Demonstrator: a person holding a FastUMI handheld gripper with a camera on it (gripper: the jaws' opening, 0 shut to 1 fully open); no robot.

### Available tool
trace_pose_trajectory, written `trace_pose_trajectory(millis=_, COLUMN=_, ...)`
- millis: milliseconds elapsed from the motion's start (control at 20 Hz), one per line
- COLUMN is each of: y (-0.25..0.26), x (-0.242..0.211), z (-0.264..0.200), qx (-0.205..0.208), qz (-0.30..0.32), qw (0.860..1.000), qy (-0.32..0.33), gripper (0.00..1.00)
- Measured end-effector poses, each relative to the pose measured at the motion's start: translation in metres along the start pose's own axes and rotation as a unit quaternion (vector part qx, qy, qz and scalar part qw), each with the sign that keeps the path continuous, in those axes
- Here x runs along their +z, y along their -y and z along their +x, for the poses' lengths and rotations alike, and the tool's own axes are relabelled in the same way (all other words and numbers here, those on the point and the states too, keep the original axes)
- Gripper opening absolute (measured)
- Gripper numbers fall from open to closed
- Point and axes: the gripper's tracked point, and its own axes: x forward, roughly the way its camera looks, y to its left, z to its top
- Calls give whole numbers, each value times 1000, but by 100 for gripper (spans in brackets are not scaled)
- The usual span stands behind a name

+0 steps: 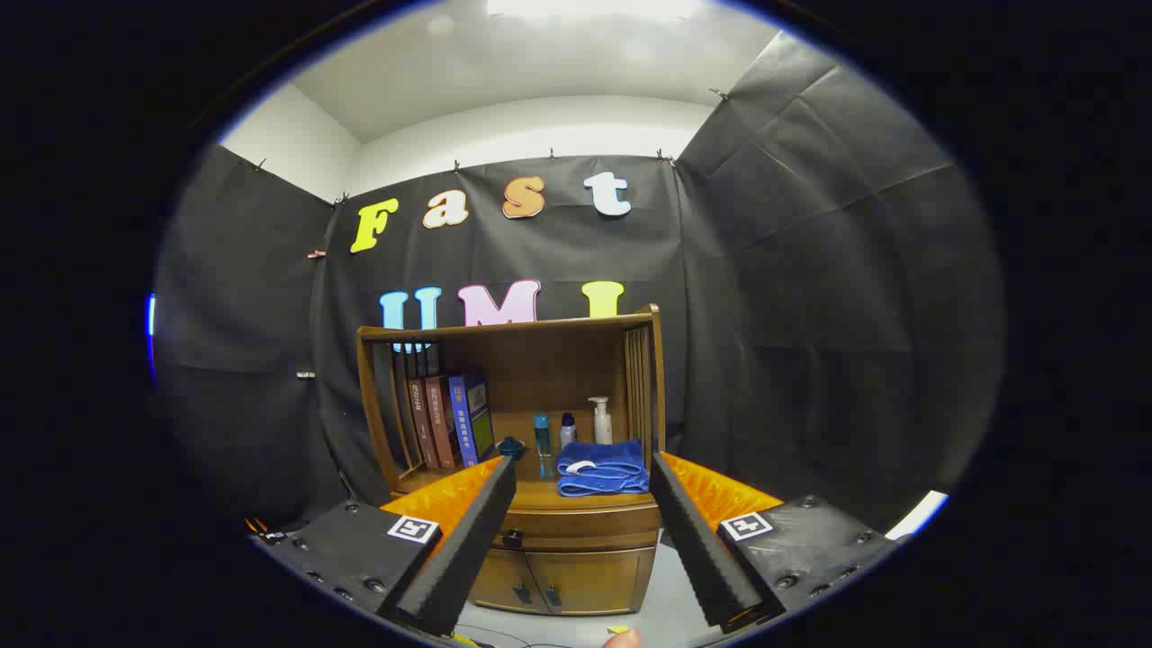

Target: Pull open the drawer, take out the items inside it, and place them on the countertop above the cabinet.

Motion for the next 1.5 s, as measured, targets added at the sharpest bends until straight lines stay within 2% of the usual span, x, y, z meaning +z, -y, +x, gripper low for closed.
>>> trace_pose_trajectory(millis=950, y=0, x=-2, z=-2, qx=-4, qz=1, qw=1000, qy=-2, gripper=98)
trace_pose_trajectory(millis=1250, y=-17, x=-1, z=1, qx=35, qz=19, qw=999, qy=18, gripper=98)
trace_pose_trajectory(millis=1500, y=-52, x=-23, z=45, qx=52, qz=23, qw=998, qy=29, gripper=98)
